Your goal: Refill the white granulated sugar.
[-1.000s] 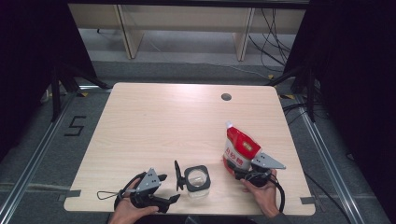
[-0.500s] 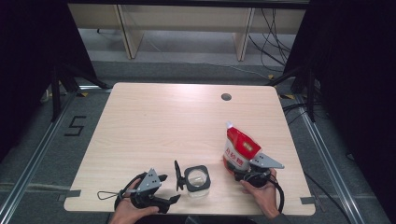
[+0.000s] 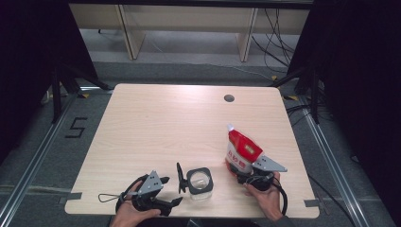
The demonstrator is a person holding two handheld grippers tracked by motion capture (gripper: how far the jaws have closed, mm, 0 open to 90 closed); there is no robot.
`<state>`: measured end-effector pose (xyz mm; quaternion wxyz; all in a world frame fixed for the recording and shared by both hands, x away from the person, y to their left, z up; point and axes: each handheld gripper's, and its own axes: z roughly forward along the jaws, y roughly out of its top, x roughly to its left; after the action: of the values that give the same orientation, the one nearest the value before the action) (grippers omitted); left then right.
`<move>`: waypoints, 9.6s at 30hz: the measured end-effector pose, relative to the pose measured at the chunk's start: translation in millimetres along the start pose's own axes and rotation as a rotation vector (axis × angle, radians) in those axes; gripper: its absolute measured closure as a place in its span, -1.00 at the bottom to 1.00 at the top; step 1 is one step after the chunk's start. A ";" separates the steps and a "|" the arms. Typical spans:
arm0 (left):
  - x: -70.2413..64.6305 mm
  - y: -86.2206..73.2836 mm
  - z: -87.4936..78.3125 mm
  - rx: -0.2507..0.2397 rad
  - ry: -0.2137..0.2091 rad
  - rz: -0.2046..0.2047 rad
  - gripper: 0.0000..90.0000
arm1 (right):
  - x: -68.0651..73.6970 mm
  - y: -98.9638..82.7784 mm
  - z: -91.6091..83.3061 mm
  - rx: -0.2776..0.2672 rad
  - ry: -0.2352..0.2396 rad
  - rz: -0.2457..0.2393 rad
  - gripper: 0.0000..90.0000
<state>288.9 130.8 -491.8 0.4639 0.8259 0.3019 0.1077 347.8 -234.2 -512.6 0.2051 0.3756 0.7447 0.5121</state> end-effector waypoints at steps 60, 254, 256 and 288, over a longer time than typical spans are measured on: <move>1.9 -2.9 -4.8 -0.006 -0.005 0.006 -0.61 | 58.9 18.3 -72.0 0.185 -0.277 -1.055 -0.11; 3.7 -2.7 -3.9 0.001 0.001 0.012 -0.61 | 73.9 49.4 -73.9 0.272 -0.457 -1.702 -0.08; 4.2 -2.6 -4.1 0.003 0.001 0.021 -0.61 | 73.4 49.4 -73.4 0.267 -0.455 -1.704 -0.08; 4.3 -2.3 -4.6 0.003 0.001 0.019 -0.61 | 75.4 46.6 -74.8 0.261 -0.461 -1.662 -0.08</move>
<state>289.3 137.5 -491.7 0.4613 0.8294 0.2946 0.1118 264.7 -212.6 -434.6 0.6133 -0.1746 0.7701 0.0185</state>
